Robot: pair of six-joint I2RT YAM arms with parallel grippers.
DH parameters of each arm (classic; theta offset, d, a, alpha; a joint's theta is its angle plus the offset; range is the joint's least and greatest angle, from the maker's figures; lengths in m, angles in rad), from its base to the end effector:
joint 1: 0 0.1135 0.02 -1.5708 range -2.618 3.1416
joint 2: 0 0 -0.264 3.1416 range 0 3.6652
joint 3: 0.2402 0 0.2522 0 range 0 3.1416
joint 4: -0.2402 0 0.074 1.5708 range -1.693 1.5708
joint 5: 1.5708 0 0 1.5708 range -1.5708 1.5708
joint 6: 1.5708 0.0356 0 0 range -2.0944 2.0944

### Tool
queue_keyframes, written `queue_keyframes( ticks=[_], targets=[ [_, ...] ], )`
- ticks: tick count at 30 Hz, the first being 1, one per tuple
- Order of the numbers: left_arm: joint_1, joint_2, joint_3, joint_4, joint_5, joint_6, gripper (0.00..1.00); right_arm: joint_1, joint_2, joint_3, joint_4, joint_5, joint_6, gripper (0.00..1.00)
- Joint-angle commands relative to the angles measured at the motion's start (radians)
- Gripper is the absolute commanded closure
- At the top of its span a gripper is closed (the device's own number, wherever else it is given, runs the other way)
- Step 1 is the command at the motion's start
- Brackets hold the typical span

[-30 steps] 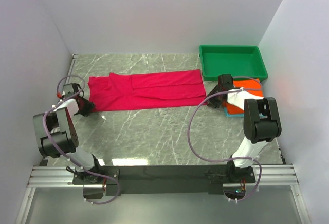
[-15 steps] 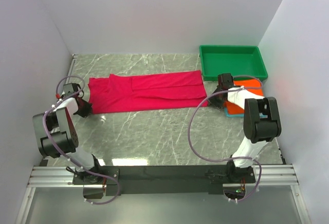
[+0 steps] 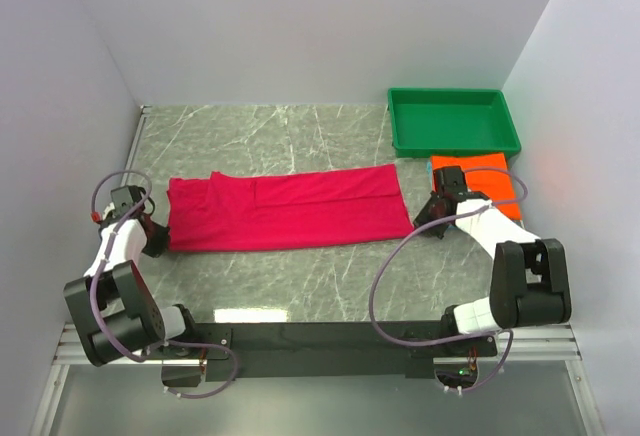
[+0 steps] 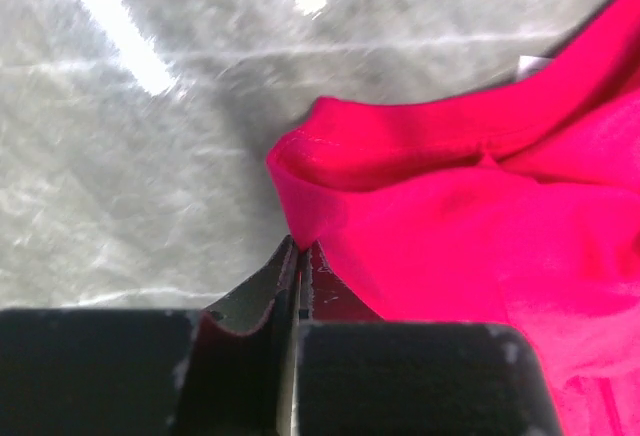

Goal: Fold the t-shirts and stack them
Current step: Fold the tshirt

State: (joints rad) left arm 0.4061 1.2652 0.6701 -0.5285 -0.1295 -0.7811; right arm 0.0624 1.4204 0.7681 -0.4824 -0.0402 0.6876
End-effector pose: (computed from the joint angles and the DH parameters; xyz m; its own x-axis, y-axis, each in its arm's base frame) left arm 0.2043 0.0928 0.1791 -0.2763 -0.8788 -0.3891 -0.8978 0.3805 -0.2218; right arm 0.2572 0.0175 0.1742 -0.7494 0.5886 -0.3033 0.5129 0.8057 0.2962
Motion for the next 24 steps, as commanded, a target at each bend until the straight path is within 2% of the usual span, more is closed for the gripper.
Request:
queue_keyframes(
  ticks=[1,2,3,5,6,8,9,12,16,19,24],
  targets=[
    [0.014,-0.021,-0.01,-0.011,-0.038,-0.012,0.92,-0.021,-0.037,-0.026,-0.024,0.069,-0.031,0.96],
    [0.014,-0.023,-0.018,-0.016,-0.036,-0.015,0.9,-0.019,-0.043,-0.033,-0.028,0.069,-0.031,0.93],
    [0.014,-0.027,-0.02,-0.021,-0.035,-0.02,0.84,-0.019,-0.051,-0.036,-0.031,0.068,-0.033,0.84],
    [0.016,-0.058,-0.024,-0.036,-0.042,-0.035,0.76,-0.019,-0.087,-0.046,-0.041,0.082,-0.033,0.73],
    [0.019,-0.075,-0.026,-0.041,-0.042,-0.04,0.7,-0.019,-0.103,-0.044,-0.047,0.091,-0.034,0.65],
    [0.026,-0.133,-0.021,-0.042,-0.029,-0.041,0.53,-0.021,-0.147,-0.023,-0.071,0.112,-0.048,0.59],
    [0.027,-0.153,-0.015,-0.038,-0.015,-0.035,0.37,-0.018,-0.161,-0.015,-0.073,0.109,-0.062,0.55],
    [0.026,-0.226,0.014,-0.031,0.01,-0.021,0.2,0.008,-0.205,0.029,-0.047,0.051,-0.1,0.48],
    [-0.029,-0.299,0.049,0.007,0.016,0.025,0.18,0.112,-0.192,0.108,0.04,-0.019,-0.149,0.48],
    [-0.116,-0.27,0.085,0.053,0.019,0.055,0.23,0.195,-0.144,0.177,0.1,-0.121,-0.166,0.5],
    [-0.223,-0.158,0.175,0.113,0.045,0.117,0.33,0.301,0.041,0.315,0.247,-0.279,-0.161,0.56]
  ],
)
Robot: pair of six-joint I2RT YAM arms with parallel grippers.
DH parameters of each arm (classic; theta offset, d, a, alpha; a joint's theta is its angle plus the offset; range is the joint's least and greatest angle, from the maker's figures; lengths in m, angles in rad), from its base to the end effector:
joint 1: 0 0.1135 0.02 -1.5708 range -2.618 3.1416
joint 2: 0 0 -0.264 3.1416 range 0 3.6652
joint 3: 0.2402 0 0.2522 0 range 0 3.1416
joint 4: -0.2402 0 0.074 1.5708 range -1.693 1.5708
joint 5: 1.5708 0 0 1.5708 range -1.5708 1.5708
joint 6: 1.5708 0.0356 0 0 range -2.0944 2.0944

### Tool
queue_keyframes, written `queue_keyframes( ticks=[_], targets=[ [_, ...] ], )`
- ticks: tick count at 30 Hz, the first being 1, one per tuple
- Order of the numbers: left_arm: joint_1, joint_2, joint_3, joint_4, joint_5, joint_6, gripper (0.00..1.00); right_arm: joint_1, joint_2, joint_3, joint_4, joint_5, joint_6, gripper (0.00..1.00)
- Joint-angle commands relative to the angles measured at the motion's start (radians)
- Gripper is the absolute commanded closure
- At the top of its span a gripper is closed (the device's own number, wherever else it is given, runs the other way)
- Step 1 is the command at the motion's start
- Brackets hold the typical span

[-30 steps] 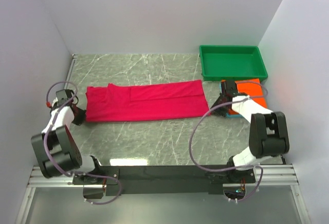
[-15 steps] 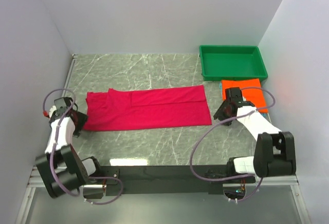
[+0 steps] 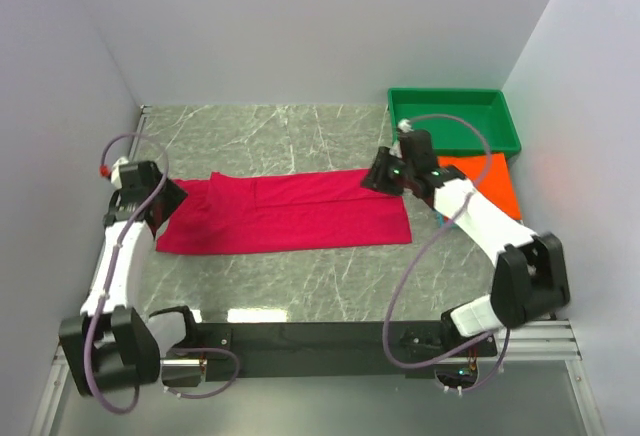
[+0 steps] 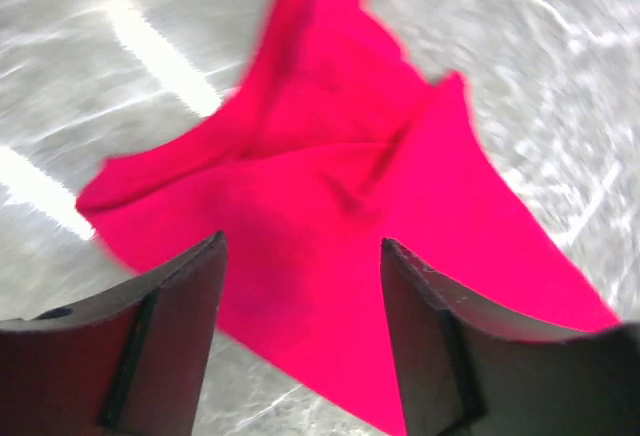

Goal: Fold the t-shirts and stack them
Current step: Fold the tshirt

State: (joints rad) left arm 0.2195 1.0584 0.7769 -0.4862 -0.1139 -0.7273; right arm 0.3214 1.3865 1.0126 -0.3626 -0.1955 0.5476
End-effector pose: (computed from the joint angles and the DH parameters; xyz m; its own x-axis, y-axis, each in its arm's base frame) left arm 0.2151 0.0521 0.2572 -0.3094 -0.7458 -0.5899 -0.6719 0.6105 -0.4194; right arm 0.2846 0.1020 0.2662 -0.7765 0.2798 -0.5646 -0.0493 0.8663 0.4971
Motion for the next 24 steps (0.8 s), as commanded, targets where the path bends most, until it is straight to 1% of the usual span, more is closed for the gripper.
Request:
queue_keyframes(
  ticks=[1,2,4,5,6,8,9,11,12,13,14,15,17,21,24],
  targets=[
    [-0.048,0.095,0.084,0.08,0.037,0.075,0.35,0.076,0.135,0.09,0.148,-0.16,-0.017,0.56],
    [-0.066,0.119,0.11,0.089,0.046,0.084,0.37,0.091,0.164,0.127,0.192,-0.177,-0.008,0.57],
    [-0.092,0.182,0.139,0.1,0.072,0.085,0.37,0.135,0.225,0.167,0.226,-0.193,0.0,0.57],
    [-0.109,0.201,0.168,0.112,0.085,0.082,0.37,0.149,0.286,0.21,0.234,-0.187,0.003,0.57],
    [-0.156,0.233,0.183,0.118,0.091,0.077,0.38,0.159,0.313,0.227,0.237,-0.18,0.015,0.57],
    [-0.212,0.267,0.234,0.127,0.077,0.066,0.4,0.171,0.367,0.238,0.261,-0.17,0.038,0.57],
    [-0.283,0.305,0.255,0.124,0.066,0.062,0.43,0.171,0.376,0.23,0.269,-0.162,0.064,0.57],
    [-0.345,0.347,0.309,0.123,-0.001,0.062,0.45,0.169,0.37,0.19,0.287,-0.11,0.074,0.57],
    [-0.398,0.391,0.326,0.127,-0.027,0.063,0.49,0.171,0.364,0.175,0.286,-0.081,0.069,0.57],
    [-0.423,0.416,0.343,0.127,-0.049,0.072,0.52,0.169,0.343,0.158,0.284,-0.061,0.068,0.57],
    [-0.445,0.44,0.375,0.124,-0.105,0.074,0.53,0.171,0.33,0.129,0.28,-0.038,0.064,0.57],
    [-0.478,0.493,0.393,0.115,-0.131,0.075,0.55,0.169,0.319,0.12,0.275,0.009,0.052,0.57],
    [-0.512,0.547,0.439,0.107,-0.194,0.078,0.57,0.169,0.287,0.092,0.251,0.037,0.035,0.56],
    [-0.555,0.691,0.515,0.095,-0.278,0.115,0.58,0.166,0.238,0.049,0.218,0.071,0.003,0.54],
    [-0.582,0.77,0.57,0.066,-0.341,0.129,0.59,0.153,0.203,-0.003,0.229,0.062,0.005,0.54]
  ],
)
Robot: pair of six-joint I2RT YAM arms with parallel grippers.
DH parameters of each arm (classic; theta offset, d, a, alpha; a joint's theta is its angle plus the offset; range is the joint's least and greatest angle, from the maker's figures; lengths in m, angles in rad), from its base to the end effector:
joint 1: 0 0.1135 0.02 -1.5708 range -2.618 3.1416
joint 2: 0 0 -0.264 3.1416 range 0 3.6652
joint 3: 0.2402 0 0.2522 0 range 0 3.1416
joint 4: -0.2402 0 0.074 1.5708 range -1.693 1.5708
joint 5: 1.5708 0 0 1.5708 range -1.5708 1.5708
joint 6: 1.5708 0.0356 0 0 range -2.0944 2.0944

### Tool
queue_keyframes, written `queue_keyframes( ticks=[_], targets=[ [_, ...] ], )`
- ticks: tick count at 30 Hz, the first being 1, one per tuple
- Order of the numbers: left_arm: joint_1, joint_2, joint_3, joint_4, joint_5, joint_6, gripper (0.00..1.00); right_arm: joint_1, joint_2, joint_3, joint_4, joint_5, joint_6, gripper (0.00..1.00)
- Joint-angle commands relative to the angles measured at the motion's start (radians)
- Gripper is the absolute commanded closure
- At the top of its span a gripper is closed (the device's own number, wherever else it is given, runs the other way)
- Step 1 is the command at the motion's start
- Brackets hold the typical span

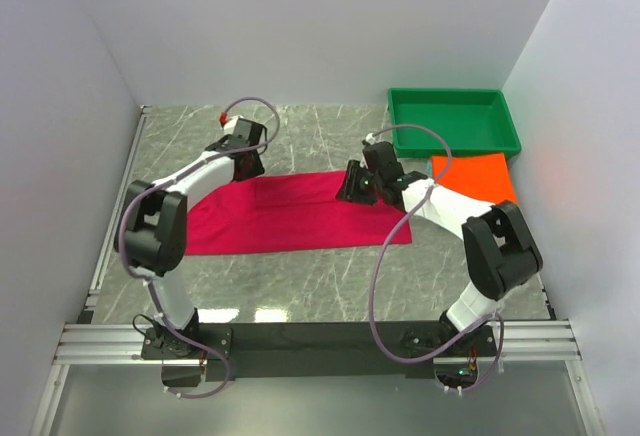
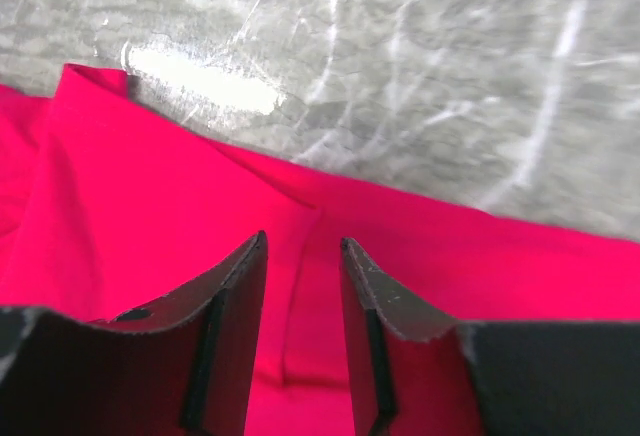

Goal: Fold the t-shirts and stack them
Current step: Fold the tshirt

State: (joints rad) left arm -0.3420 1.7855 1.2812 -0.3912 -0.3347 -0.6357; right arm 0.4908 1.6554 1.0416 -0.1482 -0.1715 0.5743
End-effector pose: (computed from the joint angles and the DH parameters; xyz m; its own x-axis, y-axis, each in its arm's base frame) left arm 0.3685 -0.1188 0.2216 -0.6649 -0.3586 -0.6552 -0.3374 0.9268 -0.1649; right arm 0.3111 0.1732 0.2092 -0.8226 0.1673 -0.5434 -0.1506 0.8575 0.4919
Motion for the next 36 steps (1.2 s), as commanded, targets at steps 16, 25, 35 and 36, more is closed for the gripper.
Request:
queue_keyframes(
  ticks=[16,25,35,36],
  targets=[
    [-0.06,0.187,0.121,-0.037,-0.147,0.059,0.67,-0.041,-0.091,-0.094,0.025,0.007,-0.019,0.54],
    [-0.071,0.207,0.129,-0.04,-0.152,0.065,0.85,-0.046,-0.083,-0.097,0.027,0.004,-0.014,0.54],
    [-0.077,0.19,0.112,-0.04,-0.144,0.073,0.99,-0.054,-0.092,-0.107,0.032,0.001,-0.013,0.54],
    [-0.078,0.167,0.11,-0.047,-0.148,0.073,0.99,-0.055,-0.094,-0.107,0.03,0.003,-0.011,0.54]
  ],
)
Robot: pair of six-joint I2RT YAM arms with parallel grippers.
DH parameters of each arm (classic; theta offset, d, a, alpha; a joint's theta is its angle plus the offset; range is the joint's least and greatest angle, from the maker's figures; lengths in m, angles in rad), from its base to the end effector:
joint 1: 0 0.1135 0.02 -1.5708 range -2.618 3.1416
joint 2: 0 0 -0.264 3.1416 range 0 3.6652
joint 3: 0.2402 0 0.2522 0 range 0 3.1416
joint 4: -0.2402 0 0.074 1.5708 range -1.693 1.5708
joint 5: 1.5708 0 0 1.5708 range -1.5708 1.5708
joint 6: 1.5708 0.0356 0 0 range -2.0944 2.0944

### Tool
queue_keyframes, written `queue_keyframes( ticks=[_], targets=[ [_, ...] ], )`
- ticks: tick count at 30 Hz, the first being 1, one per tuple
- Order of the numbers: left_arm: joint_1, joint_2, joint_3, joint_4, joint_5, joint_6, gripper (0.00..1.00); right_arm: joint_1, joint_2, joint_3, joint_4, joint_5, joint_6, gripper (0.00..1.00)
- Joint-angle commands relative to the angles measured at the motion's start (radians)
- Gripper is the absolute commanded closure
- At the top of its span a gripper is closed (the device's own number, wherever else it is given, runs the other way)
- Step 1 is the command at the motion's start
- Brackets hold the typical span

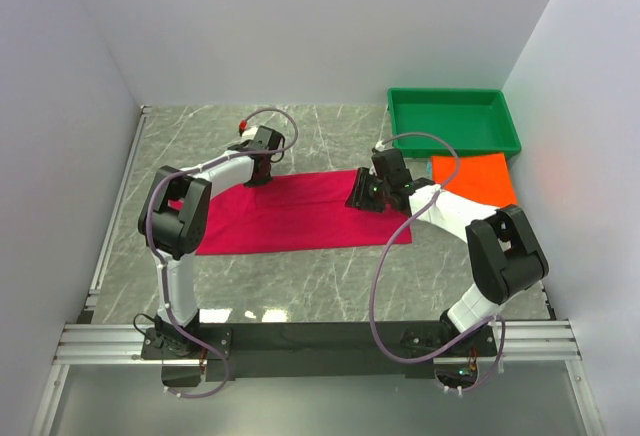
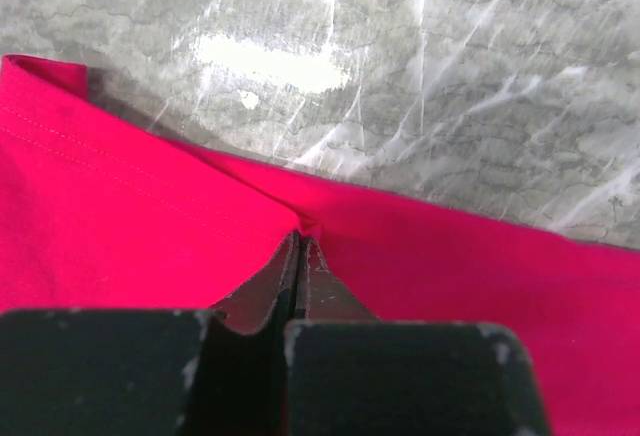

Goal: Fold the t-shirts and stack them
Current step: Fold the tshirt

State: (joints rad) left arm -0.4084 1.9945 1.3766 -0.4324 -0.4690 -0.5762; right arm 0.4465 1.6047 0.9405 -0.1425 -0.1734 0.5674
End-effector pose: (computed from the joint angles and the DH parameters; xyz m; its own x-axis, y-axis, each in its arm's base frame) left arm 0.3878 -0.1503 0.1694 -0.7483 -0.2058 -0.6307 -0.3097 0.9491 0.0579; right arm 0.2989 0.1499 0.1948 -0.8356 0.1869 -0.5165 -0.0995 0.8733 0.4769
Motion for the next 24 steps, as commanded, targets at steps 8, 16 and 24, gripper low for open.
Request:
queue_keyframes(
  ticks=[8,16,24],
  targets=[
    [-0.05,-0.146,-0.034,-0.003,-0.011,0.01,0.99,-0.015,-0.057,-0.014,0.02,0.011,-0.008,0.54],
    [-0.059,-0.137,-0.083,0.03,0.062,0.006,0.99,-0.019,-0.051,-0.019,0.017,0.009,-0.009,0.54],
    [-0.066,-0.125,-0.099,0.03,0.141,0.003,0.98,-0.02,-0.045,-0.016,0.012,0.011,-0.009,0.54]
  ],
)
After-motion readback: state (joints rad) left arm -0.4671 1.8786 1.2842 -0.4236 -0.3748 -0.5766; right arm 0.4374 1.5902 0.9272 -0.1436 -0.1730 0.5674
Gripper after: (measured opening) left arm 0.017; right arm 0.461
